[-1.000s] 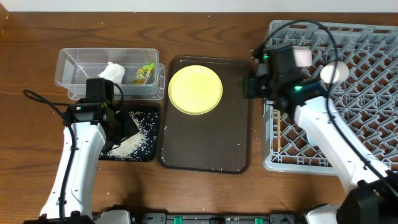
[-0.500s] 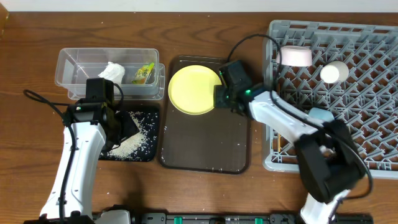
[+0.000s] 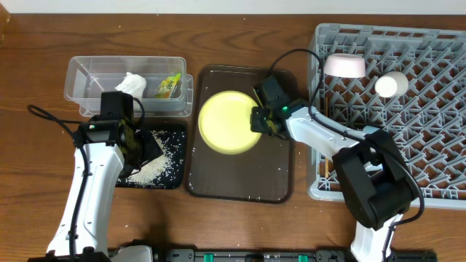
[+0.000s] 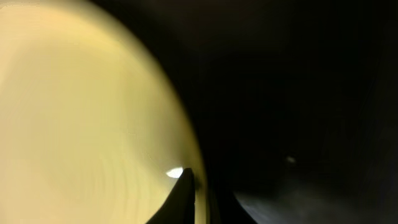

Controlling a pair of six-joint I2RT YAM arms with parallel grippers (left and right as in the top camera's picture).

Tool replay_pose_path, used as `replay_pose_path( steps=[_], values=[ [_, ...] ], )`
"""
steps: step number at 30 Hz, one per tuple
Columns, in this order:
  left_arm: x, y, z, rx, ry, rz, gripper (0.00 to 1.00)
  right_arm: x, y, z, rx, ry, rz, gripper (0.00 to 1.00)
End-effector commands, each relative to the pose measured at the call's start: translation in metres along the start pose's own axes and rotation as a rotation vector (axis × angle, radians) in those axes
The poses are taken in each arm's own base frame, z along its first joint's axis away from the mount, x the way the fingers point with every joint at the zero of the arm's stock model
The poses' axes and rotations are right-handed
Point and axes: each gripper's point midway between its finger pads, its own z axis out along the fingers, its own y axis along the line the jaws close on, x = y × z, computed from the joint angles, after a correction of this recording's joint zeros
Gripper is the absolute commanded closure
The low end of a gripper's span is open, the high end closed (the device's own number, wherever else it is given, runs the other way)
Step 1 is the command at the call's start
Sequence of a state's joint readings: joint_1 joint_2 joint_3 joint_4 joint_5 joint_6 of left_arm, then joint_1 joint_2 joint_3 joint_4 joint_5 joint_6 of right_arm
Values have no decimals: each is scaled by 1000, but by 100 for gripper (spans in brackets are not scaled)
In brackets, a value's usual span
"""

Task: Sort waste into correct bins and load items into the dishwasher rack
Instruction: 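Lift the yellow plate and stand it upright in the rack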

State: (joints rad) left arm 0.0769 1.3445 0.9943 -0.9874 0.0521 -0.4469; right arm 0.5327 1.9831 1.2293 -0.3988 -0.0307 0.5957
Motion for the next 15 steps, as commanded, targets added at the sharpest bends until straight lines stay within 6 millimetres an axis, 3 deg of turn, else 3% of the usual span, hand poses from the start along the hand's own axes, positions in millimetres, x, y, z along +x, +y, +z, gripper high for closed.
replay_pose_path(
  steps=[1,8,11,15],
  values=[
    [1,4,1,-14,-1,5,35,-19,-5,-24,-6,-55,4,99],
    [1,4,1,-14,-1,5,35,-61,-11,-107,-29,-238,-125,99],
    [1,4,1,-14,-1,5,35,-76,-25,-150,30,-338,-157,99],
    [1,4,1,-14,-1,5,35,-89,-60,-206,184,-460,-186,99]
  ],
)
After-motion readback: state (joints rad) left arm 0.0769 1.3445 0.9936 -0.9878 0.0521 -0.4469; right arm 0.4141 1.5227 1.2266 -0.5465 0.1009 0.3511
